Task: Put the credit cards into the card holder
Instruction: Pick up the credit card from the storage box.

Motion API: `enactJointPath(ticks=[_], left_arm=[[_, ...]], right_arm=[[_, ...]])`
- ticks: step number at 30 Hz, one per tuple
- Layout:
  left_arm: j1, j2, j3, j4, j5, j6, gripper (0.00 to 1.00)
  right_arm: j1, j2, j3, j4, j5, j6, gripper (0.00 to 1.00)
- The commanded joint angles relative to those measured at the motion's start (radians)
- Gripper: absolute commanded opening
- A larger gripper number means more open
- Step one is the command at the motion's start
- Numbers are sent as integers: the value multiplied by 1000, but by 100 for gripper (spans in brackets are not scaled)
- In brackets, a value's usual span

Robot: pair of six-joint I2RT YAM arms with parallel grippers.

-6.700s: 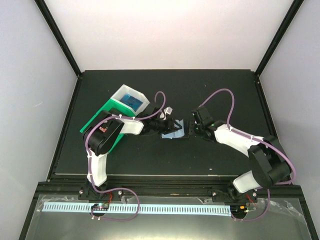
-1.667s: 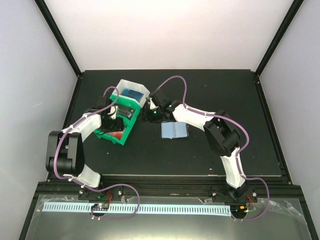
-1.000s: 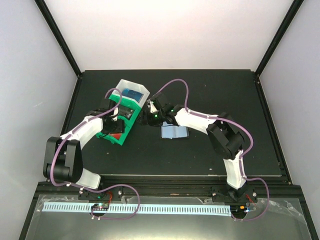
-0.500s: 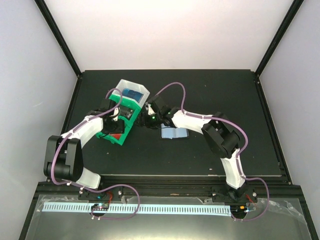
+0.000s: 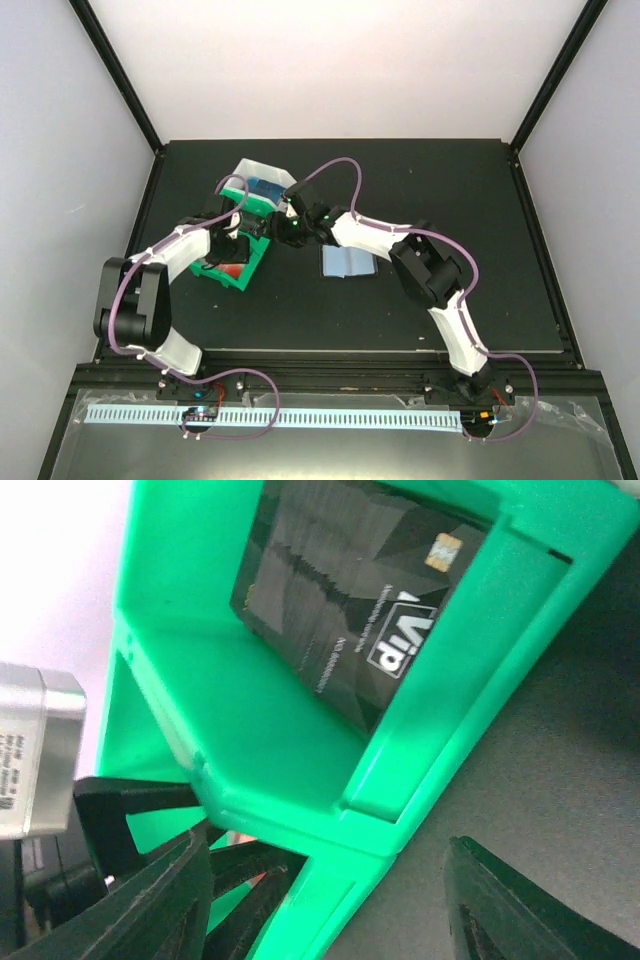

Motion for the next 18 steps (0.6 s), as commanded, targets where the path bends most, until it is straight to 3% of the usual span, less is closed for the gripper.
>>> enactJointPath(ticks=[1,8,18], left_arm=[[0,48,7,-26,-44,24,54],[-1,49,-8,-32,-43,33,56],[0,48,28,-50,97,37,39]], right_arm=[[2,32,41,-40,60,43,63],[2,82,117,-89,73,31,62],[2,142,164,-107,54,21,56]])
